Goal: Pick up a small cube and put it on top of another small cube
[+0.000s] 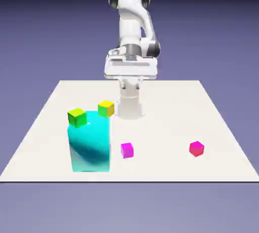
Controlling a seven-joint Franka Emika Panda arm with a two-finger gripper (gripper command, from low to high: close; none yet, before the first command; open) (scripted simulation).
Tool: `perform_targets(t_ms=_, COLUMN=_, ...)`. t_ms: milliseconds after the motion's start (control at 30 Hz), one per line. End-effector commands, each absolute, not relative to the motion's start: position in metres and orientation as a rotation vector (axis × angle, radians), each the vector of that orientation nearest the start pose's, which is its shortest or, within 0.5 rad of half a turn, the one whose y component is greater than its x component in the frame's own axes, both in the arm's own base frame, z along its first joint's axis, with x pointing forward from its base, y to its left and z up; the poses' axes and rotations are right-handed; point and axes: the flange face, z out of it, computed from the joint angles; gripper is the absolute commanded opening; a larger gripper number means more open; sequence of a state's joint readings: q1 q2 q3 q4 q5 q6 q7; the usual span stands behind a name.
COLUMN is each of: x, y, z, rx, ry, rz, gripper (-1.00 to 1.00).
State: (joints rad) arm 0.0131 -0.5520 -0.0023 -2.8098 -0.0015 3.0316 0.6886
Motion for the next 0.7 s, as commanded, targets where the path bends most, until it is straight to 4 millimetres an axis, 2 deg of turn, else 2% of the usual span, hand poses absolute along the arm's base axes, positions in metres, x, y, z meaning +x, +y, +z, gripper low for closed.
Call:
perform_targets(t_ms=0, x=0.393, y=0.004, z=0.444, rx=-2.583, ry=0.846, rz=-1.019, gripper=0.0)
perform_targets(t_ms=367, x=0.404, y=0.001, z=0.372, rx=-2.974, ry=0.229, rz=-0.825, gripper=0.0)
perform_targets(t_ms=667, x=0.404, y=-0.002, z=0.313, rx=-3.109, ry=-0.374, rz=-0.578, gripper=0.0)
